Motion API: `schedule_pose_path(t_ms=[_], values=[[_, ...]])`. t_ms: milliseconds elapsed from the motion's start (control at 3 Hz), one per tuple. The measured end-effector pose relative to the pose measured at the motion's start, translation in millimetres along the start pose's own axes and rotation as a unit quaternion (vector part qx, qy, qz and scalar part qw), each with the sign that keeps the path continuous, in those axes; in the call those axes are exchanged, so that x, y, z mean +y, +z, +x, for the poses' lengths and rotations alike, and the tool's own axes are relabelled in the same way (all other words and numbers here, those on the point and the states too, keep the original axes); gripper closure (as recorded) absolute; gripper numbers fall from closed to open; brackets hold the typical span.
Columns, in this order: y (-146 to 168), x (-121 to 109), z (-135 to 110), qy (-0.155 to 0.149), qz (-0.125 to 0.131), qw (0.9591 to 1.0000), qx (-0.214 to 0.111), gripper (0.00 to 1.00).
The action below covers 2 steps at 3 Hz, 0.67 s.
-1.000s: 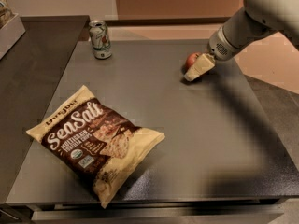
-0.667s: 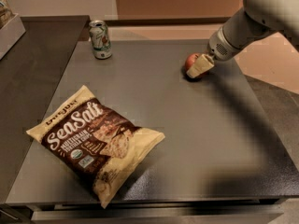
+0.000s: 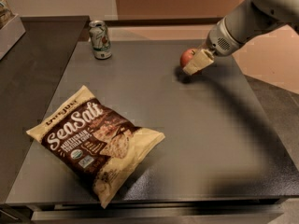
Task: Move apple near brown chip bag
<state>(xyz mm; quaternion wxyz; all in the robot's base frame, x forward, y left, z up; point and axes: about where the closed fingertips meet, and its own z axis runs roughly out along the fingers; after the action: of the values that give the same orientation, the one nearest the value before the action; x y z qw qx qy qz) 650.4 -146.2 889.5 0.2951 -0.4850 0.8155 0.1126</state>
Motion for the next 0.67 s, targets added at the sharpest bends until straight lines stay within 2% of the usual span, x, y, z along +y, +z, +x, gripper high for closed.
schedule_pose_path(t_ms=[333,667], values=[[-5.5,39.7,-20.3,-0.05,-0.042,0.9977,-0.02,1.0],[0.9,81.9,-35.6,-0.107,-0.077,0.991,-0.022,1.0]])
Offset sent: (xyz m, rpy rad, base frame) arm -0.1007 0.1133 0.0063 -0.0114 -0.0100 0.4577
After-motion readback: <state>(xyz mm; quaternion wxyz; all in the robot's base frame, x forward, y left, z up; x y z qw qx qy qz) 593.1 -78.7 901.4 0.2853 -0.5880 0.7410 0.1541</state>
